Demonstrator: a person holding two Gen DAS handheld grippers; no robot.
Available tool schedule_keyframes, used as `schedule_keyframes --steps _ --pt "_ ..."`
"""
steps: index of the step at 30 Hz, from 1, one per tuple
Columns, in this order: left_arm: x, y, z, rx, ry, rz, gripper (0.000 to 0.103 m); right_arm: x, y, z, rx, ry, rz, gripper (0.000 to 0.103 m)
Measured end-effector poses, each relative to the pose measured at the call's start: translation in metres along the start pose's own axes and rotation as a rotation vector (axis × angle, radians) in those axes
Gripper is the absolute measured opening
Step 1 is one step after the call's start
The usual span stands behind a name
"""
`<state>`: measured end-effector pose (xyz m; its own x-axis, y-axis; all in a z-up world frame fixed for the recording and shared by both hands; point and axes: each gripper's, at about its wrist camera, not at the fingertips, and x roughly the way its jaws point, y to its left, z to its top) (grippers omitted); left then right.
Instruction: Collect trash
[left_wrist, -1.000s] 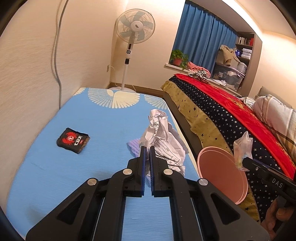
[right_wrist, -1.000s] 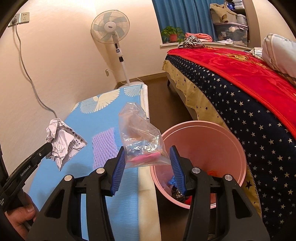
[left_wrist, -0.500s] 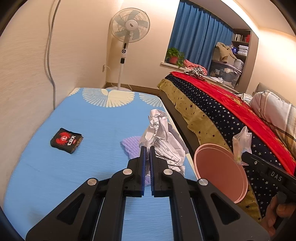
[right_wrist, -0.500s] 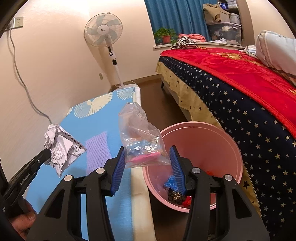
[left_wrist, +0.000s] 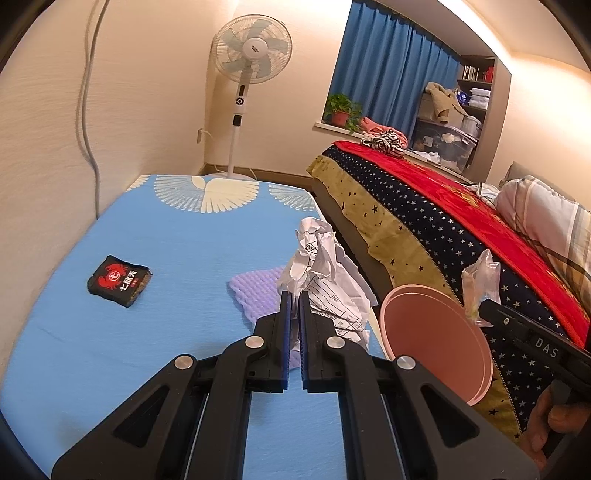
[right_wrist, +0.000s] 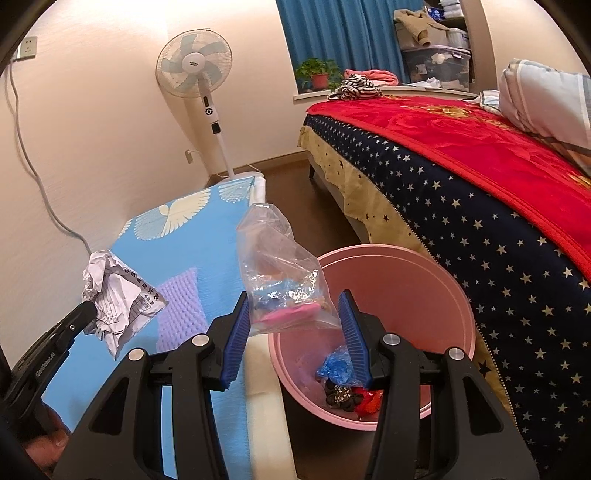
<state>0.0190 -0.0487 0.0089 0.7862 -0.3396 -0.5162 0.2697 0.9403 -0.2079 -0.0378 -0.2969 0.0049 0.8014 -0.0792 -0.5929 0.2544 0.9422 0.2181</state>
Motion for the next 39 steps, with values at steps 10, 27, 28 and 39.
schedule_keyframes --steps 10,27,28,39 --pt "0.009 -0.007 -0.003 0.012 0.006 -0.014 0.004 0.004 -0.009 0.0 0.026 -0.006 -0.028 0.048" --pt "0.031 -0.027 -0.01 0.03 0.041 -0.048 0.004 0.02 -0.024 -0.003 0.044 -0.009 -0.097 0.048" --pt "0.032 -0.029 -0.01 0.033 0.042 -0.049 0.004 0.021 -0.025 -0.003 0.047 -0.007 -0.102 0.048" --pt "0.049 -0.061 -0.01 0.071 0.055 -0.106 0.004 0.029 -0.05 0.0 0.081 -0.005 -0.178 0.049"
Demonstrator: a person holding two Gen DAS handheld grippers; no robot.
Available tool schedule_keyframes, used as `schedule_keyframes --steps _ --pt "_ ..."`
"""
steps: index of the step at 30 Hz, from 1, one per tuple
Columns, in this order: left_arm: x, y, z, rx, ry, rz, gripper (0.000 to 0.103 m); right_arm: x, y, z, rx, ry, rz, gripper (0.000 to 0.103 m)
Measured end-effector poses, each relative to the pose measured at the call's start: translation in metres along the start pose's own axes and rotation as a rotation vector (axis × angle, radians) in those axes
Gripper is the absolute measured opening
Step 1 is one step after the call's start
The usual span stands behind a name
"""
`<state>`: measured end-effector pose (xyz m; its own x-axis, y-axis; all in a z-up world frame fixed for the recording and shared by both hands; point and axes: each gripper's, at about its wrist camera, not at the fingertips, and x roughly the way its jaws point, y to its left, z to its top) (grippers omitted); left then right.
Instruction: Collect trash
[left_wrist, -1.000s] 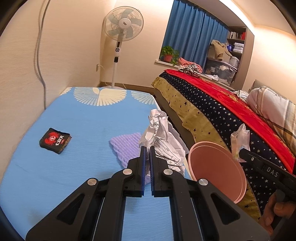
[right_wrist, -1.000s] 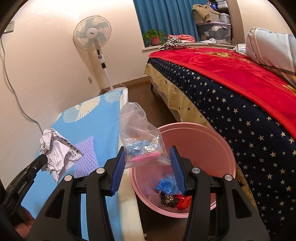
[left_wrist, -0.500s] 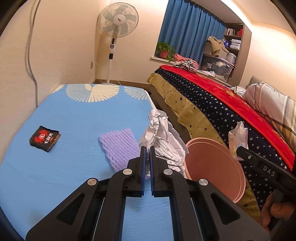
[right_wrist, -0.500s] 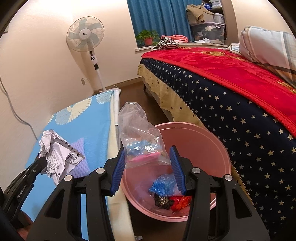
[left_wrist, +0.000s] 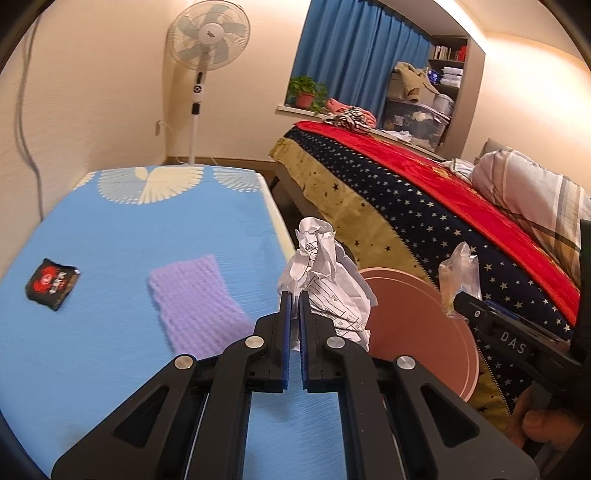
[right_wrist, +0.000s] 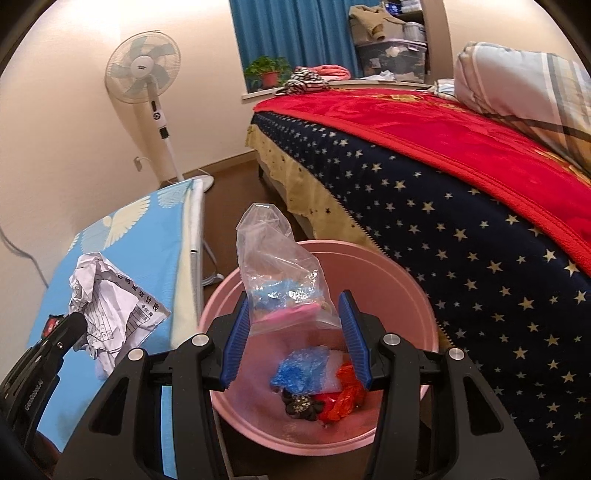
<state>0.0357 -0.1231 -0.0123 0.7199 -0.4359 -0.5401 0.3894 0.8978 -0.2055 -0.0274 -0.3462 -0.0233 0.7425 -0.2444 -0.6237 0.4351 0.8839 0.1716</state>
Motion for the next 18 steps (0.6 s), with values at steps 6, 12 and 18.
schedule_keyframes --steps 6,12,18 --pt "0.016 -0.016 -0.001 0.007 0.021 -0.032 0.004 0.004 -0.014 0.004 0.032 0.0 -0.043 0.049" --pt "0.027 -0.029 -0.001 0.016 0.035 -0.055 0.004 0.008 -0.026 0.006 0.054 0.001 -0.068 0.049" --pt "0.035 -0.038 -0.002 0.034 0.051 -0.083 0.005 0.01 -0.035 0.008 0.071 0.005 -0.102 0.061"
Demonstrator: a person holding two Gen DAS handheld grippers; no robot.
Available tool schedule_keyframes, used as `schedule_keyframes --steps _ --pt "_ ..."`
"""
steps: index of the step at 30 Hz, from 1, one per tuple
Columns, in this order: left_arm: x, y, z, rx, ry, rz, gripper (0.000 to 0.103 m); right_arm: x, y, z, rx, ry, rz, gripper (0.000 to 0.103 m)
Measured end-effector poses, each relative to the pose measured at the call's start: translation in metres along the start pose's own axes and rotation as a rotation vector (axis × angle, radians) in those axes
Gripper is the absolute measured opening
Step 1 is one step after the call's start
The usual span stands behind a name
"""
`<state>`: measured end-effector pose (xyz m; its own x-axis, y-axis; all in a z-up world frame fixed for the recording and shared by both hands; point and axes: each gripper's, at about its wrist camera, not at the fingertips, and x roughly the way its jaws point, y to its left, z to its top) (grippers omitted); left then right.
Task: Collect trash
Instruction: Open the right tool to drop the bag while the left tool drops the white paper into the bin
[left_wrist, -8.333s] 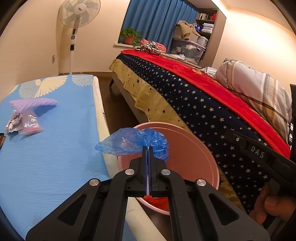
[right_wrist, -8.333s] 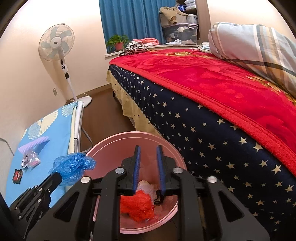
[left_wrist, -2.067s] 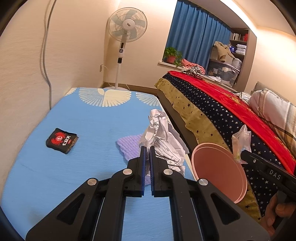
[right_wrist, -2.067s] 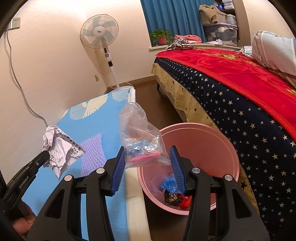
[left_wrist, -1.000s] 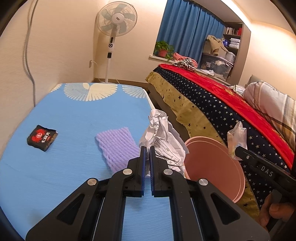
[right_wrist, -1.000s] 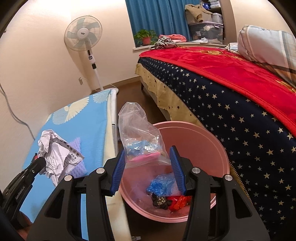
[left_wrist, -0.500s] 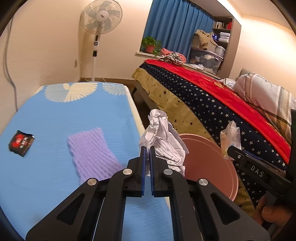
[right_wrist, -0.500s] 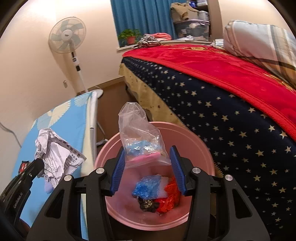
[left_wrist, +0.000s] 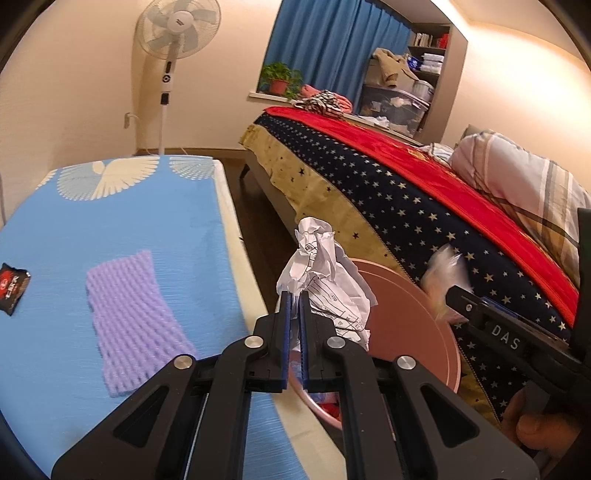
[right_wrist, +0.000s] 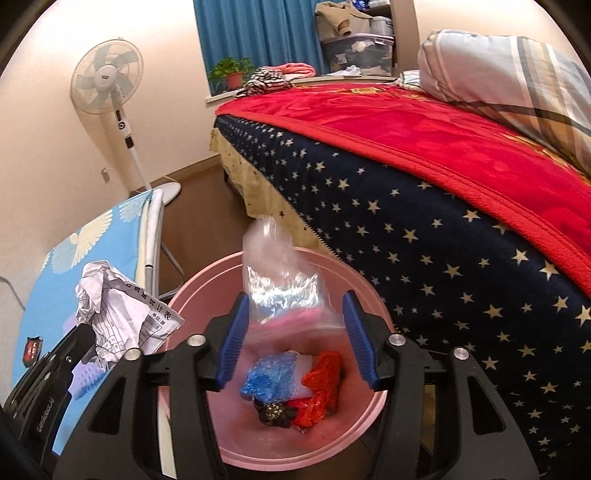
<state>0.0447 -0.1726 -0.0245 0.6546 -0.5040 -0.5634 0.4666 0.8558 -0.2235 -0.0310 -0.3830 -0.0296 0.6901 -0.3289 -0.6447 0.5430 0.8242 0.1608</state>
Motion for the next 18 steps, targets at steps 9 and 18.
schedule_keyframes --steps 9,18 --pt "-0.008 0.003 0.0 -0.005 0.0 0.012 0.019 -0.008 0.002 0.001 0.007 -0.01 0.013 0.064" --pt "-0.036 0.016 0.003 -0.01 -0.034 0.04 0.019 -0.027 0.014 -0.001 -0.015 -0.024 0.068 0.064"
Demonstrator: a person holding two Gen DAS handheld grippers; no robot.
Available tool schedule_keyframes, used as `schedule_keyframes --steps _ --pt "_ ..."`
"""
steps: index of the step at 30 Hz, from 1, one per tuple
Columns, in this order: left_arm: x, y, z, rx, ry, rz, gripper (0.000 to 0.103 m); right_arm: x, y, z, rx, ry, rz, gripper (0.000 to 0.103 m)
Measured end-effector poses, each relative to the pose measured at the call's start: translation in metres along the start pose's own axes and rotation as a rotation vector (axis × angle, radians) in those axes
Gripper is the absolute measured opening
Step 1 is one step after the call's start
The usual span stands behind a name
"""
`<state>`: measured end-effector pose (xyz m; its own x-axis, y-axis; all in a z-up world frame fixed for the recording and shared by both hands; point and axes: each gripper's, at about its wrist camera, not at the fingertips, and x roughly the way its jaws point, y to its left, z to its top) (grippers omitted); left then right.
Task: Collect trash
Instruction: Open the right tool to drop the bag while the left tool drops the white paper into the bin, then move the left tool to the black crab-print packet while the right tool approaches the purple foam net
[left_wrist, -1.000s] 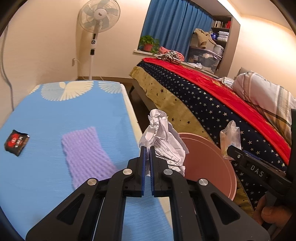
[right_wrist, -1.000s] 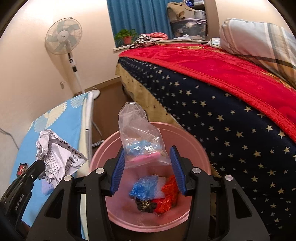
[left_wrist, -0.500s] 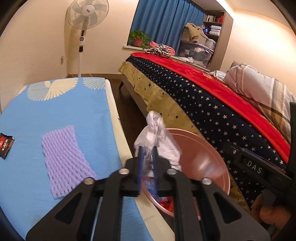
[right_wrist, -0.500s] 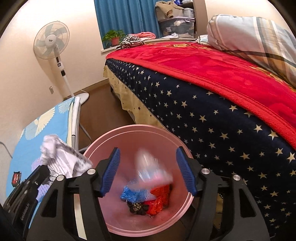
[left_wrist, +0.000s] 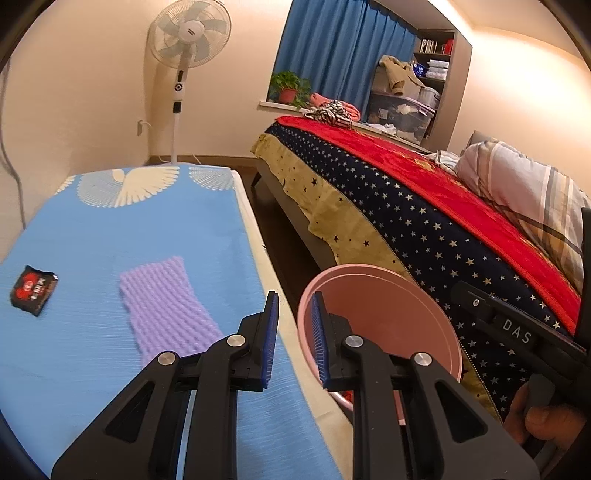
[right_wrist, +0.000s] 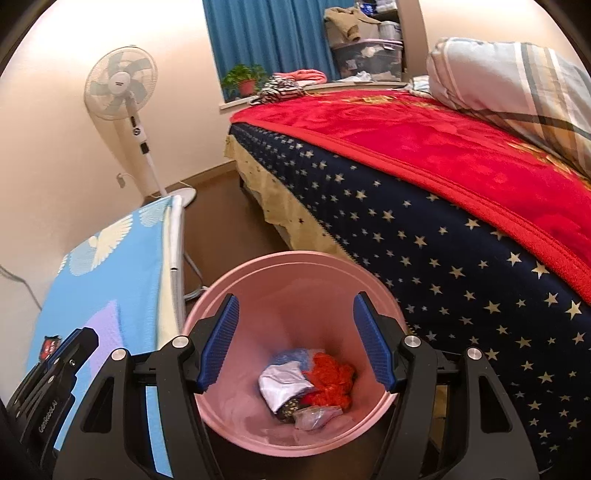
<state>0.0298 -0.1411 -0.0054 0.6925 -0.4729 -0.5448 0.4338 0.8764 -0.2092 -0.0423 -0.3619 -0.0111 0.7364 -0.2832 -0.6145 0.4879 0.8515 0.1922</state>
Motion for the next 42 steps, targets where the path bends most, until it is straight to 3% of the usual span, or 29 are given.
schedule_keyframes --steps 17,24,26,28,33,38,41,42 --pt "-0.052 0.054 -0.004 -0.055 -0.051 0.091 0.019 -0.023 0.07 -0.018 -0.104 -0.001 0.156 0.061" --pt "-0.054 0.073 -0.006 -0.076 -0.056 0.142 0.019 -0.026 0.095 -0.026 -0.159 -0.045 0.169 0.061" --pt "-0.053 0.076 -0.008 -0.08 -0.052 0.16 0.027 -0.024 0.097 -0.027 -0.144 -0.045 0.196 0.062" --pt "-0.052 0.081 -0.01 -0.088 -0.053 0.191 0.053 -0.022 0.1 -0.028 -0.135 -0.048 0.201 0.062" --pt "-0.046 0.096 -0.013 -0.122 -0.047 0.246 0.057 -0.015 0.109 -0.032 -0.152 -0.061 0.181 0.064" --pt "-0.04 0.11 -0.018 -0.17 -0.035 0.3 0.058 -0.002 0.117 -0.036 -0.162 -0.01 0.233 0.065" --pt "-0.037 0.119 -0.021 -0.199 -0.035 0.324 0.058 0.004 0.123 -0.04 -0.173 -0.013 0.245 0.083" --pt "-0.036 0.122 -0.022 -0.205 -0.035 0.332 0.058 0.006 0.125 -0.04 -0.175 -0.011 0.25 0.084"
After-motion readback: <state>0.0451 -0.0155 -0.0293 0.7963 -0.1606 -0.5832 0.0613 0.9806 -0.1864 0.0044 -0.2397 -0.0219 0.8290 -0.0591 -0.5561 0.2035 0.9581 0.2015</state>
